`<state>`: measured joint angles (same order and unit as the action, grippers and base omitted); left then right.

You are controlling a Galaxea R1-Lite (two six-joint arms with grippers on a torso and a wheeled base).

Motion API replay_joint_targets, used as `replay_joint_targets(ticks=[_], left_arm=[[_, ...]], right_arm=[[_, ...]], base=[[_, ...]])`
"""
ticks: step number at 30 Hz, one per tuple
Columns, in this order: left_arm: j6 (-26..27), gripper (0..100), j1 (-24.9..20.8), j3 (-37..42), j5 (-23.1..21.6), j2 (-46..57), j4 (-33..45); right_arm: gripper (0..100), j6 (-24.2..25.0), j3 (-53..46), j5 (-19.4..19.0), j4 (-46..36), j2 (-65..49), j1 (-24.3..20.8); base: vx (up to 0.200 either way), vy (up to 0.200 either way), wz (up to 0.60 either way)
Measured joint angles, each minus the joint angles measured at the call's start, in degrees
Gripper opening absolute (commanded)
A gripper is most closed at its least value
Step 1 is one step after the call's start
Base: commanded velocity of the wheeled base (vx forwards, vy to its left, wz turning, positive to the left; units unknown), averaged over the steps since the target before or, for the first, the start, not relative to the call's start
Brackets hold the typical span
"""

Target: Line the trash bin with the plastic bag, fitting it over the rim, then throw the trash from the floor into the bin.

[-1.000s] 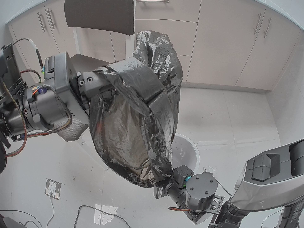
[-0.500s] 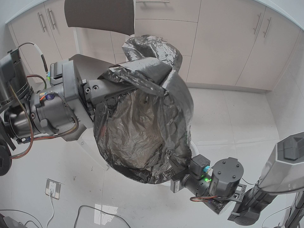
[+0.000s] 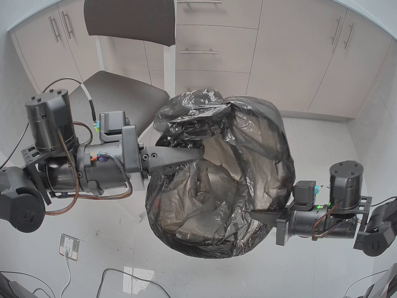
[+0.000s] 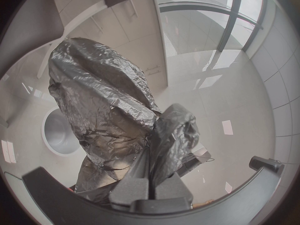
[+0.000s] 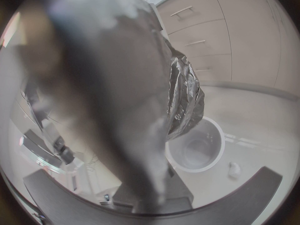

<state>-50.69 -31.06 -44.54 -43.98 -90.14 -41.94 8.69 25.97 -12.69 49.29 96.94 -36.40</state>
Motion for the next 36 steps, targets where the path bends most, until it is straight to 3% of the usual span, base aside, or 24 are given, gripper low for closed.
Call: replay_joint_targets(ticks=[5, 12, 20, 36], left_arm=[[0.66, 0, 0.33, 0.06, -1.50, -3.88, -0.05], [0.88, 0, 0.55, -0.24, -2.22, -9.18, -1.99], [0.83, 0, 0.99, -0.10, -5.34, -13.86, -4.67], [0.72, 0, 2.21, 0.06, -5.96, -15.51, -4.91]], right_arm=[[0, 5.73, 3.22, -9.40, -7.52, -5.71, 3.99], [0, 10.00, 5.17, -14.86, -9.02, -8.19, 5.79], [0, 10.08, 5.47, -16.08, -8.34, -4.02, 5.75], [0, 10.46, 3.58, -15.71, 0.94, 3.50, 4.60]], base=[[0.000, 0.000, 0.00], [0.000, 0.000, 0.00], [0.000, 0.000, 0.00], [0.000, 0.000, 0.00]])
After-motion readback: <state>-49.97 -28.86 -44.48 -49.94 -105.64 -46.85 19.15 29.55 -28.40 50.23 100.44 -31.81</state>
